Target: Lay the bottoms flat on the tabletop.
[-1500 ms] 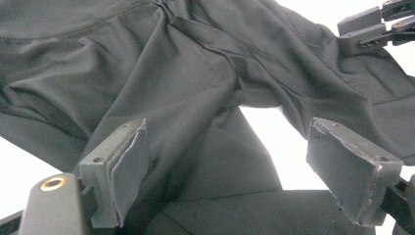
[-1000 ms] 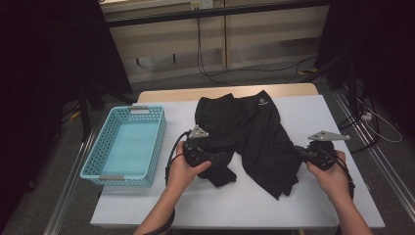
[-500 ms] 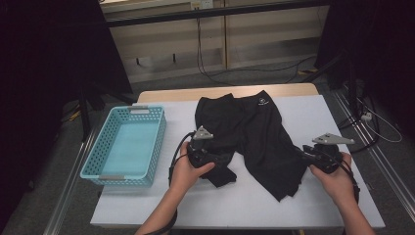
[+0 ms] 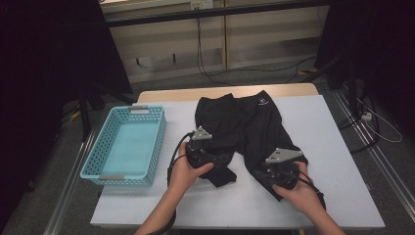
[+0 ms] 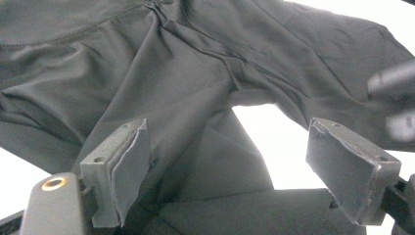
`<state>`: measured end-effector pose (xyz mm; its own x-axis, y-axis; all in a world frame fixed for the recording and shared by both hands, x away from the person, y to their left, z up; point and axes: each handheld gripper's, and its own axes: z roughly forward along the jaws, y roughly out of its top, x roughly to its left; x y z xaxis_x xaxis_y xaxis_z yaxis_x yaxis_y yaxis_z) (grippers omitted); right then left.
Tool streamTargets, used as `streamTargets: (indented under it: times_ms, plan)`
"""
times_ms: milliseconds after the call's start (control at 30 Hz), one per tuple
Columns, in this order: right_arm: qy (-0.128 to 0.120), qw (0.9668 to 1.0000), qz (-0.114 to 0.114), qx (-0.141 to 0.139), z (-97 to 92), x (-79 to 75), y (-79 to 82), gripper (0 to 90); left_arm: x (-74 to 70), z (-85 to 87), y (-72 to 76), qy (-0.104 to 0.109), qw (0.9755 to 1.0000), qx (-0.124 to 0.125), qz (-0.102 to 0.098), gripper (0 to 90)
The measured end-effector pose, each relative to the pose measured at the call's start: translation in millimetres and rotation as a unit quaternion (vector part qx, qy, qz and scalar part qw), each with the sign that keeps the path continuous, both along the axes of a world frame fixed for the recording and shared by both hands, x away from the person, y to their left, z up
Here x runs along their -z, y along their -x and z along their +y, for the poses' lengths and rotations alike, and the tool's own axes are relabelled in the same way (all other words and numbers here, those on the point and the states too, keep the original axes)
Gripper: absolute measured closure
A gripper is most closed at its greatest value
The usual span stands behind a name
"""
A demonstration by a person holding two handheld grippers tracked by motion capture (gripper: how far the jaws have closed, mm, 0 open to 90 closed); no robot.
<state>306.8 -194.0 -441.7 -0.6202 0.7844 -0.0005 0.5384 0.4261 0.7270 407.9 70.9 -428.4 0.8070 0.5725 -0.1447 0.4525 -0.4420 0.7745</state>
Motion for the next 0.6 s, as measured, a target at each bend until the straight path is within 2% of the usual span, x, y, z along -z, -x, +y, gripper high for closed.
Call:
streamTargets:
  times_ms: [67, 133, 167, 200, 267, 300, 433, 600]
  plan:
    - [0.011, 0.9994, 0.014, -0.03, 9.5, 3.1, 3.1, 72.3, -0.8, 0.6, 0.0, -0.001, 1.0, 0.001, 0.0, 17.0]
    - [0.04, 0.9982, 0.02, -0.039, 15.5, 8.2, 4.2, 72.0, -1.4, 0.8, 0.1, 0.0, 1.0, 0.0, -0.001, 17.1]
    - [0.039, 0.9983, 0.015, -0.041, 16.1, 9.2, 4.7, 74.2, -1.5, 0.8, 0.1, 0.001, 1.0, 0.0, -0.001, 17.1]
    - [0.036, 0.9984, 0.019, -0.04, 15.8, 9.1, 4.5, 75.6, -1.5, 0.7, 0.1, 0.0, 1.0, 0.0, -0.001, 17.1]
    - [0.027, 0.9988, 0.024, -0.034, 14.8, 9.6, 3.8, 85.6, -1.0, 0.3, -0.1, -0.003, 1.0, 0.001, -0.001, 17.1]
    - [0.023, 0.999, 0.026, -0.029, 14.5, 9.8, 2.9, 86.7, -0.8, 0.2, -0.5, -0.002, 1.0, 0.001, 0.0, 17.2]
    - [0.003, 0.9993, 0.031, -0.018, 15.6, 9.8, -3.2, 87.7, -1.8, 0.7, -0.8, -0.001, 1.0, -0.002, -0.002, 17.2]
    - [-0.038, 0.9985, 0.016, -0.034, 32.0, 5.5, -8.4, 84.9, -2.0, 0.6, -0.4, 0.001, 1.0, -0.003, -0.001, 17.2]
